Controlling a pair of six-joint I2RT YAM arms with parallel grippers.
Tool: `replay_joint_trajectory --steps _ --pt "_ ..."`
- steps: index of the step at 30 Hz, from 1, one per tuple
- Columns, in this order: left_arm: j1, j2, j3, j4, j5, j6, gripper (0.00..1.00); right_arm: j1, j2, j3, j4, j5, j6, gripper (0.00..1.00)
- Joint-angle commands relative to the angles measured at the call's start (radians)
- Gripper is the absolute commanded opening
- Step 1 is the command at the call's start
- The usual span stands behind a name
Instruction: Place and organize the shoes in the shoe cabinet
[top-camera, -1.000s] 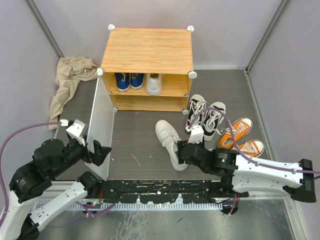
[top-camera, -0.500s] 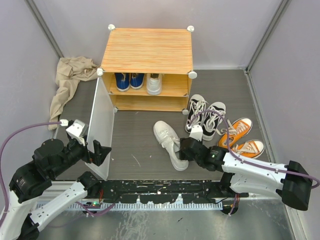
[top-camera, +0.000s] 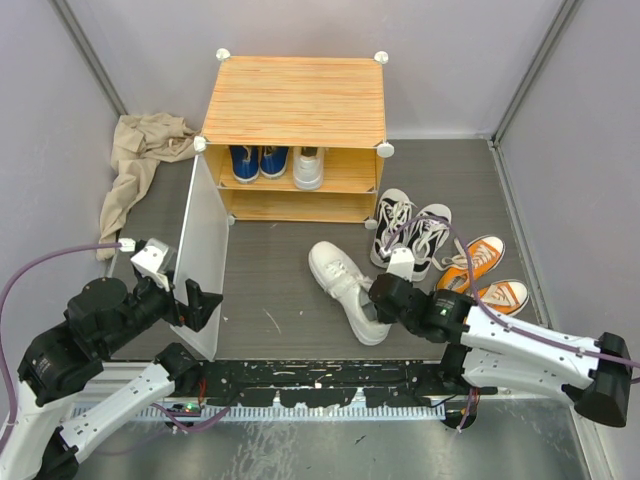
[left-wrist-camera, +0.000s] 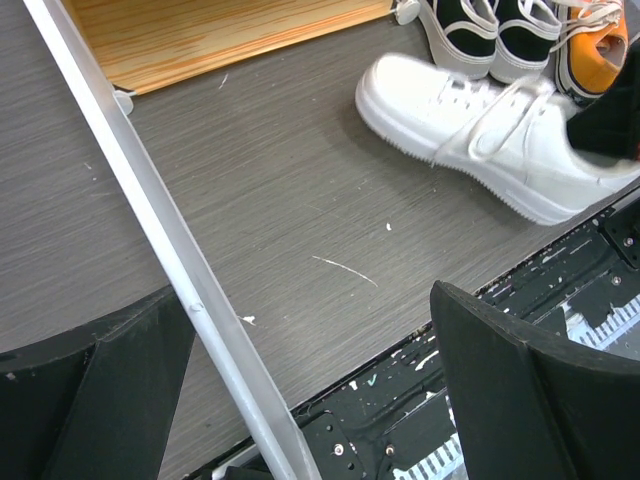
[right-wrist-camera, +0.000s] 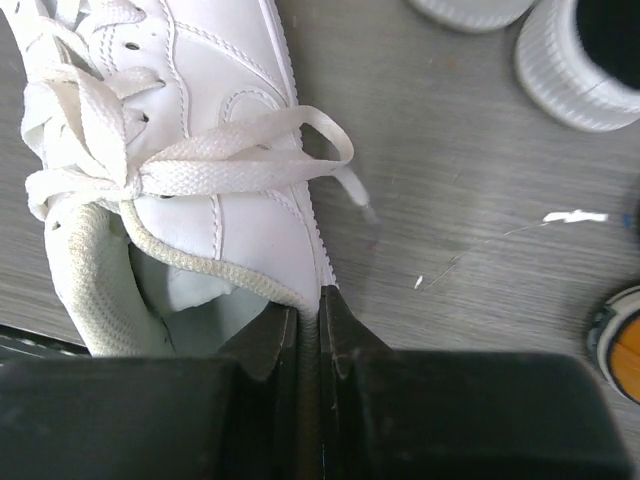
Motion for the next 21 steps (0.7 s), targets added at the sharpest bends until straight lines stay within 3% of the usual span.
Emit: replay_joint_trajectory --steps 1,12,21 --pt "0.001 -0.001 0.035 0.037 -0.001 0.011 0.98 0.001 -0.067 0.204 0.017 0.176 0.088 0.01" --pt "0.001 -0.009 0.056 0.027 0.033 0.022 0.98 0.001 0.098 0.383 0.111 0.461 0.102 0.01" --pt "0.000 -0.016 0.099 -0.010 0.042 0.031 0.98 -0.019 0.210 0.523 0.201 0.583 0.033 0.01"
